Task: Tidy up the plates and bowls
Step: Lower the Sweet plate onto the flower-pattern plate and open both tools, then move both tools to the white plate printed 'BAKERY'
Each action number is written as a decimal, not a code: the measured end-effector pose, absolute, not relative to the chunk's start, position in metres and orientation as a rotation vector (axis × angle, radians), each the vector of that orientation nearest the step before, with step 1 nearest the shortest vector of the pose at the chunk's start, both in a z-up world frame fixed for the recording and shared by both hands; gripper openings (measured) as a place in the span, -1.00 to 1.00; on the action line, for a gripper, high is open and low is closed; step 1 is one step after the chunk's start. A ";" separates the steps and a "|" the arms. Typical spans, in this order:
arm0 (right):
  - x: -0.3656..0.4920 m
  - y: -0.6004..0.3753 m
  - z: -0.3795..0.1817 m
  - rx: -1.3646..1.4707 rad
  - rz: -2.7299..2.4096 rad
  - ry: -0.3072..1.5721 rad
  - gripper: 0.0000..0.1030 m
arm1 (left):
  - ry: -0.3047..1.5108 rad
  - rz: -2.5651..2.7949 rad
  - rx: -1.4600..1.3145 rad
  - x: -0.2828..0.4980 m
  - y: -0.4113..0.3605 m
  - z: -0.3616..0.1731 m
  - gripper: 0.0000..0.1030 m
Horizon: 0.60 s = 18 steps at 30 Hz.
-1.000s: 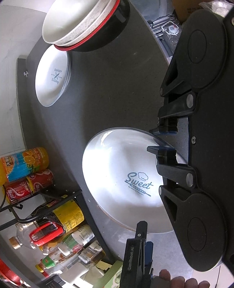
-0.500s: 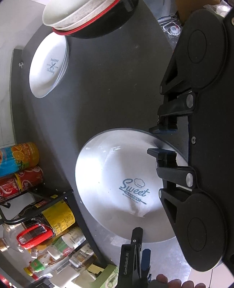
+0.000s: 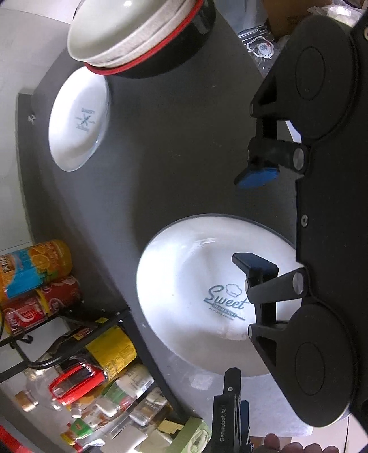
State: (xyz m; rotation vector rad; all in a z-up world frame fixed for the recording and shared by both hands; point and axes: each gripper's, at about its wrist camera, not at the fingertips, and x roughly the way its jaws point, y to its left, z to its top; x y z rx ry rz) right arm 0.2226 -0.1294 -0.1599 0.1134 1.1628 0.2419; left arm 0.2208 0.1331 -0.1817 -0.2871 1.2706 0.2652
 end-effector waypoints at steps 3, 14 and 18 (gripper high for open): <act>0.222 -0.128 -0.156 0.124 0.249 1.160 0.13 | 1.270 0.249 -0.290 0.221 0.129 -0.177 0.55; 0.214 -0.120 -0.130 0.103 0.289 1.116 0.66 | 1.268 0.134 -0.258 0.208 0.107 -0.145 0.56; 0.213 -0.126 -0.116 0.084 0.299 1.086 0.80 | 1.249 0.093 -0.224 0.207 0.096 -0.133 0.56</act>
